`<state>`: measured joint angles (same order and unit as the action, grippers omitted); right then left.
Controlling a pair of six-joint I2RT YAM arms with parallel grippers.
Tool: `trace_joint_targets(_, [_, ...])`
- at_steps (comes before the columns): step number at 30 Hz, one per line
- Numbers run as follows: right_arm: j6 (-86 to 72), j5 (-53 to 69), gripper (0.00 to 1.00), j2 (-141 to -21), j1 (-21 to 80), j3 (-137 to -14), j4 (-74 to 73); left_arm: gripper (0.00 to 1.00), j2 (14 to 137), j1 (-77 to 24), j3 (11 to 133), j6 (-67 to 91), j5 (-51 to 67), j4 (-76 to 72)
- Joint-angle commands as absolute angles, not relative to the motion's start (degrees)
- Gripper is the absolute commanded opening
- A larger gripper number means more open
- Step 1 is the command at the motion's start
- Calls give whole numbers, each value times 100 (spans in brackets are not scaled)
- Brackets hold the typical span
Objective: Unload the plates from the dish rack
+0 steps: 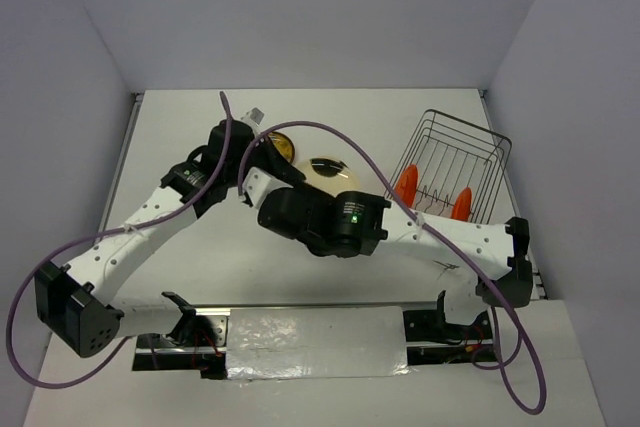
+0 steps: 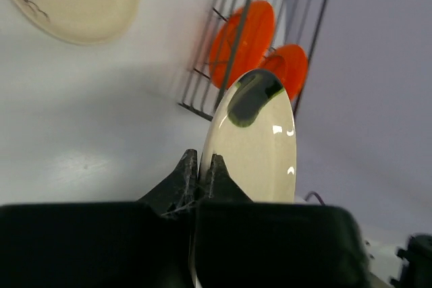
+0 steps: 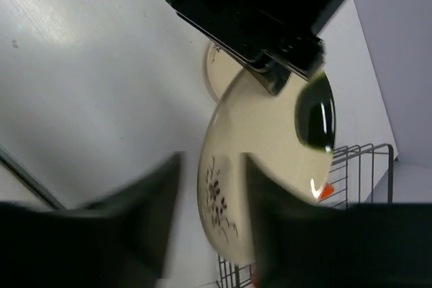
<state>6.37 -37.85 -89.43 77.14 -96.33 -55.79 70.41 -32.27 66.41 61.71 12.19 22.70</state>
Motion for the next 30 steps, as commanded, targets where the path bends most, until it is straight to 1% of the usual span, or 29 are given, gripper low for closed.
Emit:
trace_joint_targets(1, [484,-4430,65,-8519,7691,-9555,-5160,0,7277,-3217,6741,5748,766,2259])
trace_joint_targets(3, [221,-4264,91,-8132,7621,-8862,-4748,0,7312,-3217,6680,5643,319,2058])
trace_joint_targets(4, [141,-4132,95,-7582,7585,-8581,-4537,2,7356,-3217,6662,5556,125,1796])
trace_joint_targets(5, [19,-3870,98,-7254,7428,-8030,-4022,4,7487,-3225,6688,5476,1,1758])
trace_joint_targets(6, [-78,-3684,100,-6572,7288,-7781,-3582,6,7593,-3208,6697,5423,-400,1566])
trace_joint_targets(8, [-613,-3113,100,-5910,6647,-7200,-3280,7,8075,-3208,6916,5186,-597,1433])
trace_joint_targets(10, [-974,-2927,100,-5059,6120,-6805,-3016,7,8653,-3191,7196,5011,-554,1075])
trace_joint_targets(11, [-1350,-2970,100,-4836,5656,-6707,-3006,7,8857,-3190,7303,4879,-545,994])
trace_joint_targets(12, [-1493,-2988,100,-4669,5460,-6654,-3110,7,9042,-3164,7408,4852,-519,932])
trace_joint_targets(13, [-1668,-2988,100,-4528,5293,-6592,-3207,8,9427,-3147,7644,4825,-510,888])
trace_joint_targets(15, [-1687,-3014,100,-4342,5019,-6548,-3461,10,9816,-3077,7918,4781,-466,896])
trace_joint_targets(16, [-1679,-3041,100,-4351,4975,-6530,-3567,10,10183,-3059,8189,4773,-475,957])
trace_joint_targets(20, [-1889,-3357,100,-4622,4843,-6530,-4104,10,10836,-2953,8551,4772,-563,1081])
trace_joint_targets(21, [-1924,-3375,100,-4719,4738,-6504,-4131,13,10924,-2901,8560,4781,-528,1046])
trace_joint_targets(22, [-1994,-3349,100,-4763,4659,-6460,-4140,17,11055,-2883,8561,4790,-397,1002])
trace_joint_targets(23, [-2030,-3323,100,-4842,4615,-6416,-4096,31,11100,-2857,8543,4790,-335,906])
trace_joint_targets(26, [-2398,-3077,100,-5079,4123,-6416,-4148,59,11101,-2865,8377,4825,-299,809])
trace_joint_targets(27, [-2617,-2963,100,-5332,3861,-6477,-4296,76,11031,-2857,8263,4825,-281,704])
trace_joint_targets(29, [-2785,-2883,100,-5589,3640,-6495,-4429,87,10934,-2865,8235,4851,-273,808])
trace_joint_targets(30, [-2882,-2857,100,-5799,3543,-6434,-4421,91,10760,-2865,8192,4834,-264,869])
